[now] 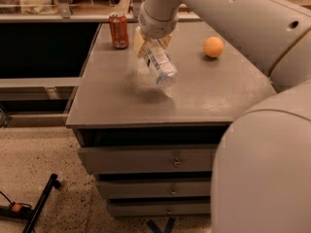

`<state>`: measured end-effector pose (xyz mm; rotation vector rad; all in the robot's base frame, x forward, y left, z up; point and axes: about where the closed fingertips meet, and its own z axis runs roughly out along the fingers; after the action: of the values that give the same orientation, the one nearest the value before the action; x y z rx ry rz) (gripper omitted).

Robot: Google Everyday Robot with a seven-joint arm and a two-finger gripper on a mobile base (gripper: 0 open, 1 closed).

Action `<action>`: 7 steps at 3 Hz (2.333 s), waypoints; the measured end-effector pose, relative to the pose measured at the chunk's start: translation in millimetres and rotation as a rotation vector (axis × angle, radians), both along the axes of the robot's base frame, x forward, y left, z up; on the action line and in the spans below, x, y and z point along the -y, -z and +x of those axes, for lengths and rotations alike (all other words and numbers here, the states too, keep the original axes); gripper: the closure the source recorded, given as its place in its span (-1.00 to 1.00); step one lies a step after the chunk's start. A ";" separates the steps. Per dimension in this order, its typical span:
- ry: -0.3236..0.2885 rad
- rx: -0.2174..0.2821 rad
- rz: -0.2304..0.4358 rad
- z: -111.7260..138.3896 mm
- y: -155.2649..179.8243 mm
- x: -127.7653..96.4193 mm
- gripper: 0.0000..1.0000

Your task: Place blue plastic bottle upright

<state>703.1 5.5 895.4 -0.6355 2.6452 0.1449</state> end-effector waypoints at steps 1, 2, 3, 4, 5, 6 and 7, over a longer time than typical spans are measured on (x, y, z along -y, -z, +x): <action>-0.032 0.123 0.048 1.1 -14.4 9.6 1.00; -0.085 0.233 0.146 7.9 -28.4 19.3 1.00; -0.150 0.297 0.302 16.8 -38.9 31.7 1.00; -0.244 0.299 0.484 21.4 -45.0 39.4 1.00; -0.414 0.312 0.640 15.0 -54.6 39.6 1.00; -0.503 0.361 0.623 13.1 -64.0 40.3 1.00; -0.520 0.363 0.647 12.8 -60.9 35.5 1.00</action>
Offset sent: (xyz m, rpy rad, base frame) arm 0.0125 -0.0414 0.0577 0.3046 -0.3950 0.1811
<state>715.9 -29.9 956.3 -0.9769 1.8733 0.8951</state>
